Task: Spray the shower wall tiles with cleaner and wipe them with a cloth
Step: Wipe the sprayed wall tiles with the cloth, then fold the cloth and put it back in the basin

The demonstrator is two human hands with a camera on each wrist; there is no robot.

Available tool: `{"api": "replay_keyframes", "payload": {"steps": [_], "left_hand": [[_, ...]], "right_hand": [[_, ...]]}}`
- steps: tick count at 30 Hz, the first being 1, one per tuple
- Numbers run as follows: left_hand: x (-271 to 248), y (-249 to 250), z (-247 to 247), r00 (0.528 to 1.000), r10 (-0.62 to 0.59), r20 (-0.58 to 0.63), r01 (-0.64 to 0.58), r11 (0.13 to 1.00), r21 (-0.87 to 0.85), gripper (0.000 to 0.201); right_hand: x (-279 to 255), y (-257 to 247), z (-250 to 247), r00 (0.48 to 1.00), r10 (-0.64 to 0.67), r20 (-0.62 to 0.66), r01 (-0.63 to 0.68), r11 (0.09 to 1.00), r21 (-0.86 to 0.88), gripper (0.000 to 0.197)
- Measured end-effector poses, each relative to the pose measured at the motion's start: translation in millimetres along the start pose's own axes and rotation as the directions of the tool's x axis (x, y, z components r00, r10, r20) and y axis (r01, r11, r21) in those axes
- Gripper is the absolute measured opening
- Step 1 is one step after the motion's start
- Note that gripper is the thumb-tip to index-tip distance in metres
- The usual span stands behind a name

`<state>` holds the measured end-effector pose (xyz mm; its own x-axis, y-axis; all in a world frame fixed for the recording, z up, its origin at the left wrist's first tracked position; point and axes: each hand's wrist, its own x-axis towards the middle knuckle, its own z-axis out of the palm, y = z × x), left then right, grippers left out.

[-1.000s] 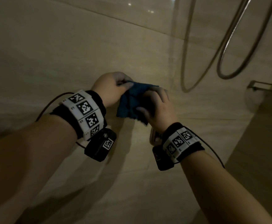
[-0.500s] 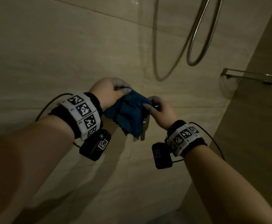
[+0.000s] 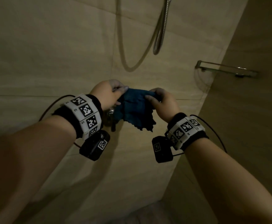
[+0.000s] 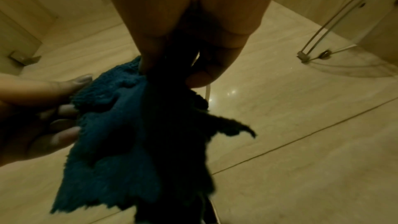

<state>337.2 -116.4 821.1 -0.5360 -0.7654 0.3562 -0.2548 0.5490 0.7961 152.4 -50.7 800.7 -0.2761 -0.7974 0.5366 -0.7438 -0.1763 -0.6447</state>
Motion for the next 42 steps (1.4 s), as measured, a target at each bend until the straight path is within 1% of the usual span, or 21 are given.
{"api": "replay_keyframes", "payload": {"steps": [5, 9, 11, 14, 18, 20, 23, 27, 30, 33, 37, 42], "left_hand": [[-5, 11, 40, 0.998, 0.005, 0.056, -0.006, 1.0, 0.012, 0.02], [-6, 14, 73, 0.992, 0.007, 0.123, -0.011, 1.0, 0.028, 0.02], [-6, 16, 88, 0.985, 0.022, 0.173, -0.026, 0.999, 0.024, 0.02], [-8, 19, 110, 0.969, 0.061, 0.239, -0.066, 0.998, 0.012, 0.024], [-22, 21, 144, 0.921, 0.119, 0.37, -0.108, 0.993, -0.051, 0.019], [-33, 17, 164, 0.898, 0.14, 0.417, -0.125, 0.99, -0.065, 0.02], [-51, 5, 196, 0.87, 0.142, 0.473, -0.13, 0.99, -0.058, 0.024], [-70, -11, 236, 0.823, 0.135, 0.552, -0.137, 0.99, -0.038, 0.025], [-82, -22, 265, 0.808, 0.123, 0.576, -0.132, 0.991, -0.027, 0.025], [-95, -38, 297, 0.8, 0.1, 0.592, -0.105, 0.994, -0.025, 0.027], [-113, -66, 341, 0.783, 0.082, 0.617, -0.076, 0.996, -0.037, 0.027], [-133, -106, 387, 0.765, 0.067, 0.64, -0.086, 0.996, -0.001, 0.027]], "right_hand": [[-21, 22, -31, 0.999, 0.049, -0.015, -0.05, 0.998, -0.031, 0.005], [-45, 39, -54, 0.991, 0.131, -0.039, -0.133, 0.99, -0.048, 0.004], [-59, 44, -66, 0.983, 0.174, -0.053, -0.178, 0.981, -0.075, 0.009], [-82, 50, -81, 0.965, 0.241, -0.1, -0.252, 0.96, -0.12, 0.019], [-123, 59, -95, 0.925, 0.34, -0.17, -0.365, 0.918, -0.155, 0.019], [-148, 67, -97, 0.901, 0.383, -0.203, -0.418, 0.891, -0.175, 0.018], [-185, 83, -96, 0.85, 0.47, -0.238, -0.512, 0.843, -0.163, 0.013], [-226, 105, -96, 0.788, 0.558, -0.26, -0.608, 0.773, -0.182, 0.022], [-250, 126, -95, 0.753, 0.602, -0.265, -0.652, 0.736, -0.179, 0.026], [-275, 152, -91, 0.715, 0.648, -0.263, -0.696, 0.696, -0.178, 0.034], [-308, 186, -83, 0.692, 0.673, -0.261, -0.719, 0.673, -0.174, 0.024], [-345, 237, -62, 0.652, 0.717, -0.249, -0.758, 0.631, -0.165, 0.03]]}}
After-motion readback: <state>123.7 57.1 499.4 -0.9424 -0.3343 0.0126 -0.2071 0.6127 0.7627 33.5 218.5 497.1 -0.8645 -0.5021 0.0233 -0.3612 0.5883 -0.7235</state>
